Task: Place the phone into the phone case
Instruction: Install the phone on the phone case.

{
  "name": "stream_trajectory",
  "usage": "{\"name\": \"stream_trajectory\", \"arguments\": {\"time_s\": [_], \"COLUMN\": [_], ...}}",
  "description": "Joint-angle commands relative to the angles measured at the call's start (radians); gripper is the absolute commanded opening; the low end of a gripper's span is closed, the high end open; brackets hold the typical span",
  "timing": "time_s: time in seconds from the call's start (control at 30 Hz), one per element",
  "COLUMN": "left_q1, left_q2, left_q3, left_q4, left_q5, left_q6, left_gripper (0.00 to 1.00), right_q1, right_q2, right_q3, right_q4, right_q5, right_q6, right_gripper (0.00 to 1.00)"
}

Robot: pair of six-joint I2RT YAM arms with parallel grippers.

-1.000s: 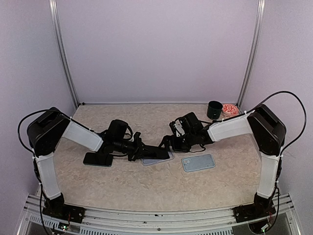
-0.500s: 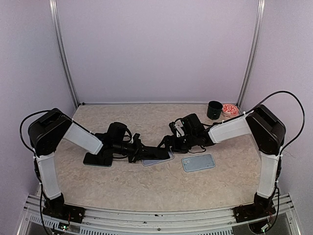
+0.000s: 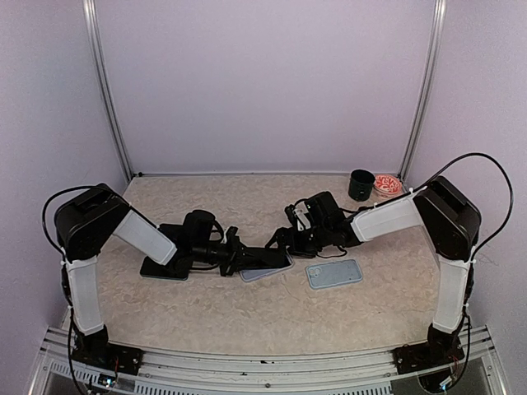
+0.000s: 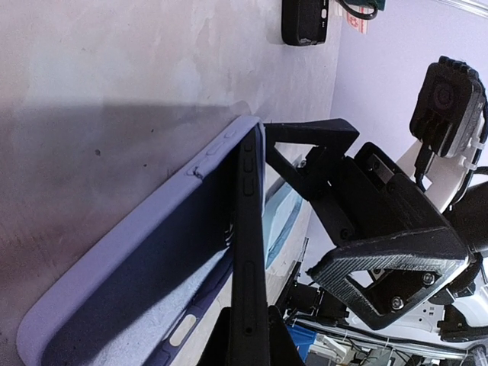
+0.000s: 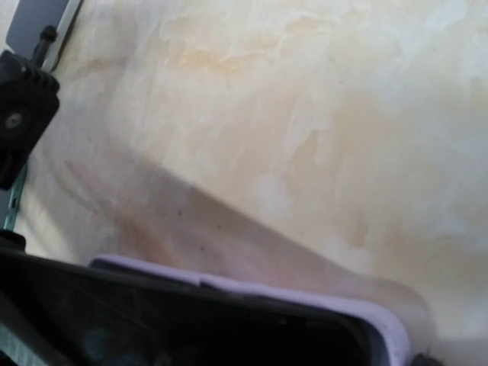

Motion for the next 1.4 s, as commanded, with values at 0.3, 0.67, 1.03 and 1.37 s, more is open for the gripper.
{"name": "stream_trajectory", "arguments": {"time_s": [0.3,0.67,1.03,1.37], "left_q1": [-0.028,-0.049,-0.056,-0.055], "left_q2": [0.046,0.009,-0.008,-0.027], "left_q3": [-0.007,-0.08,-0.102,-0.11], "left_q4": [0.027,0.04,0.083,0.106], "left_q5": [-0.019,-0.125,-0.148,-0.154], "left_q6": [-0.003,-0.099,-0.148,-0.165], "left_gripper": [0.0,0.0,0.0,0.0], "right_q1": [0.041,0.045,0.058,0.07], "right_q2": [0.011,-0.009,-0.041,-0.086], "right_q3": [-0.018,-0.025,-0.035,-0.1], "right_q4": [-0.026,-0.068,-0.112,-0.109], "right_q5": [-0.034,0.01,0.089,0.069], "right_q6": [0.019,0.063,0.056,0.026], "right_gripper": [0.94,0.94,0.94,0.94]}}
